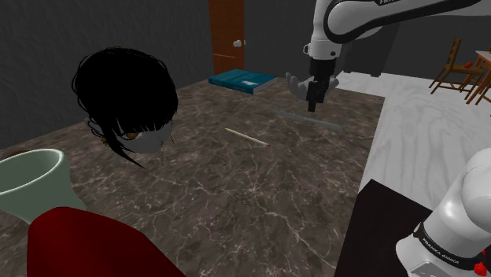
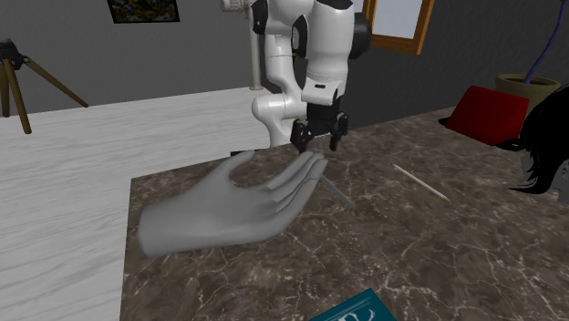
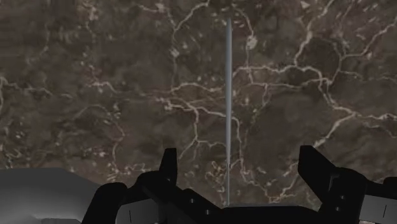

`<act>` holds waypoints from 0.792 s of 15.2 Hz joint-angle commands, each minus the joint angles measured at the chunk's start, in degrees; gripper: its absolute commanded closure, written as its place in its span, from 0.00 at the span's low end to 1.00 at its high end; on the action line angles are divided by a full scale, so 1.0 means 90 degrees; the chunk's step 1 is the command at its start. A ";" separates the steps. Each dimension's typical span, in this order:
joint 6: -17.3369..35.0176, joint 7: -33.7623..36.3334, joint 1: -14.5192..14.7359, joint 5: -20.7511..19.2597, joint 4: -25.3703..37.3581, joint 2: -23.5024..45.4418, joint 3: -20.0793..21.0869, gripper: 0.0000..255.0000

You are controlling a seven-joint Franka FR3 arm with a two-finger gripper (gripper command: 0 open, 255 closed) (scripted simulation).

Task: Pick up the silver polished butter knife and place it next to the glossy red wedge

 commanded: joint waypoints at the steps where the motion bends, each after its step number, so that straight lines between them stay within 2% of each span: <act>1: 0.0168 0.0001 0.0016 0.0003 -0.0051 0.0116 0.0015 0.00; 7: 0.0648 0.0001 0.0013 0.0001 -0.0488 0.0160 0.0011 0.00; 12: 0.0648 0.0001 0.0013 0.0001 -0.0488 0.0160 0.0011 0.00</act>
